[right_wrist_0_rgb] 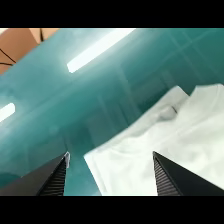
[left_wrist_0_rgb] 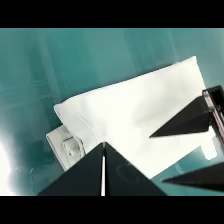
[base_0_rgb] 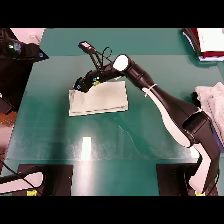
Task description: Fold the shirts.
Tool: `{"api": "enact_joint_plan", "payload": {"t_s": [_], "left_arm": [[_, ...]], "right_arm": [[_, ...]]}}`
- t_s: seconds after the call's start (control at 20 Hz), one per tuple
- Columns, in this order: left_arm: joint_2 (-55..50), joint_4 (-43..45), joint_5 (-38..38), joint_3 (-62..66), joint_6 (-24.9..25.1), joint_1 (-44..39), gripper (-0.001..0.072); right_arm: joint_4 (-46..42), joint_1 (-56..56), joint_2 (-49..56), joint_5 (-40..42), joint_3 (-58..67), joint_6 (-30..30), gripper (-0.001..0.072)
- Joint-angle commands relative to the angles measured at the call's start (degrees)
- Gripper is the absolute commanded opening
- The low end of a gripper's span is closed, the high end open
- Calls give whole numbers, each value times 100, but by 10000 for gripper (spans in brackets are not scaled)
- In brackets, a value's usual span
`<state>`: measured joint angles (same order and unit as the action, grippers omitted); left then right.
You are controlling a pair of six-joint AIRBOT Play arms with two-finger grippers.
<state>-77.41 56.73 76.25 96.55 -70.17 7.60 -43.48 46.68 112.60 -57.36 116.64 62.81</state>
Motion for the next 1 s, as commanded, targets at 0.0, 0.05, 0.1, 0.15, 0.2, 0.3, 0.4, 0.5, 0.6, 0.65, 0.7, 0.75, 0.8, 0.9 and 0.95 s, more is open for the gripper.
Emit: {"api": "enact_joint_plan", "payload": {"t_s": [0.0,0.05,0.1,0.15,0.2,0.3,0.4,0.5,0.6,0.65,0.7,0.75,0.8,0.9,0.95], "left_arm": [[81,17,341,-2,7,90,25],[81,15,391,-4,9,87,24],[81,15,400,-26,9,61,25],[81,-22,413,-61,7,61,25],[81,-13,409,-101,7,61,25],[79,-15,374,-197,9,61,25],[70,-22,369,-258,9,61,25],[57,-20,363,-267,9,61,25],[57,-35,365,-267,9,61,25],[57,-35,369,-267,9,61,25],[57,-35,374,-267,9,61,25],[57,-35,376,-267,9,61,25],[57,-37,374,-267,9,61,25],[57,-35,393,-267,9,61,25],[57,-35,415,-267,9,61,25]], "right_arm": [[-811,-358,-476,-815,-492,323,568],[-935,-658,-706,-1176,-870,463,568],[-903,-970,-925,-1427,-1298,479,568],[-905,-1309,-1161,-1539,-1797,577,547],[-905,-1655,-1399,-1502,-2319,669,522],[-885,-2253,-1779,-1226,-3174,750,521],[-546,-2756,-1996,-874,-3832,745,602],[20,-3038,-1904,-708,-4162,743,720],[446,-3077,-1585,-710,-4234,667,714],[627,-3025,-1408,-682,-4234,627,711],[850,-2942,-1231,-636,-4221,507,708],[1110,-2830,-1029,-601,-4151,385,693],[1305,-2693,-822,-603,-4000,330,693],[1429,-2385,-455,-605,-3589,328,693],[1447,-2229,-295,-605,-3368,332,692]]}}
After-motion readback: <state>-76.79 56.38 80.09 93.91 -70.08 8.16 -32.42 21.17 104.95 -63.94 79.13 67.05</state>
